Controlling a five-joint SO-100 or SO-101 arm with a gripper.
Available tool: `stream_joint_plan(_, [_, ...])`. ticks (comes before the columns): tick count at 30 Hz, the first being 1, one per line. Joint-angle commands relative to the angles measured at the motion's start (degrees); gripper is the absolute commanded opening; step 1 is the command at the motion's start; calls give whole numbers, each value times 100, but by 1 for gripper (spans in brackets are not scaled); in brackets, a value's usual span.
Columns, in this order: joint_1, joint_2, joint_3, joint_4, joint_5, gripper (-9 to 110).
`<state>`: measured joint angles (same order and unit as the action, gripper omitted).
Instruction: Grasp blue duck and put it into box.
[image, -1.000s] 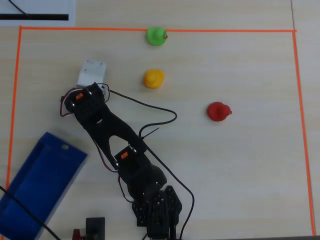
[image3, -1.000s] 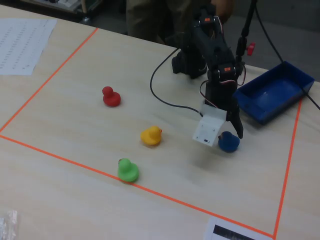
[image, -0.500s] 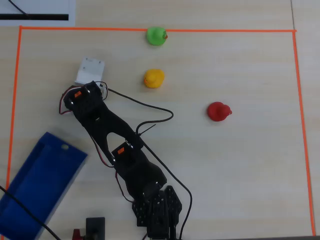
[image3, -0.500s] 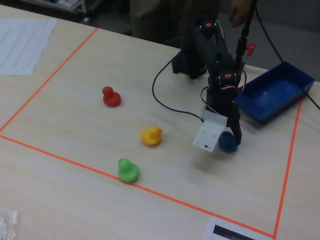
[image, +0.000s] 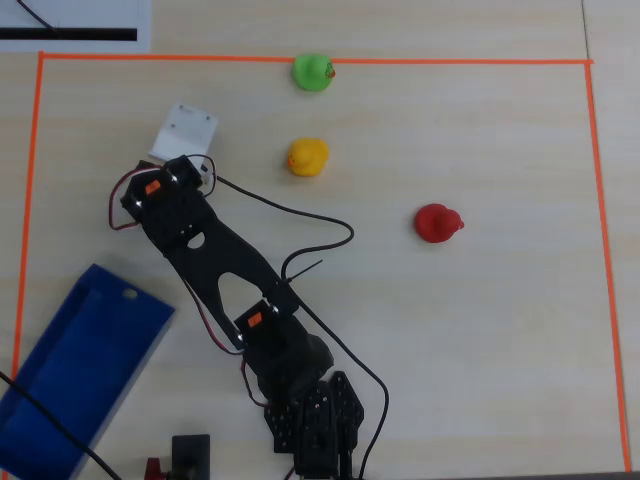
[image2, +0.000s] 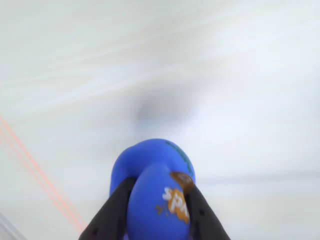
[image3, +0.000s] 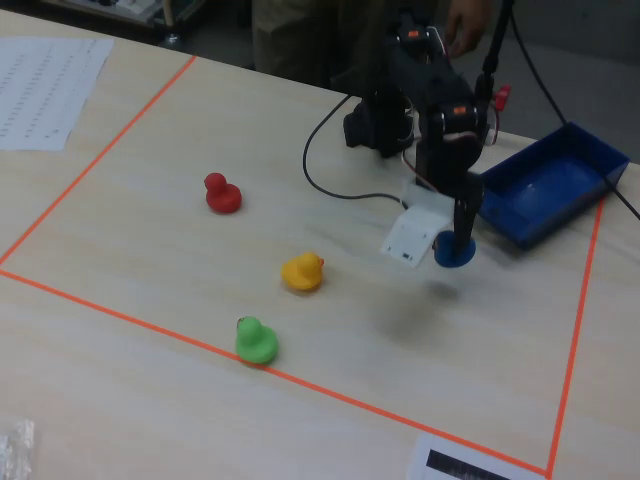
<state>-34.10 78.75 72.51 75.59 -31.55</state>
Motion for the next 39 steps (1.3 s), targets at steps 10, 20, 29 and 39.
stream_joint_plan(10, [-2971, 1441, 70, 2496, 492, 0])
stream_joint_plan(20, [-3621, 633, -817, 2496, 721, 0])
stream_joint_plan(29, [-3973, 185, -1125, 2505, 624, 23])
stream_joint_plan(39, [-2839, 369, -1354, 2505, 396, 8])
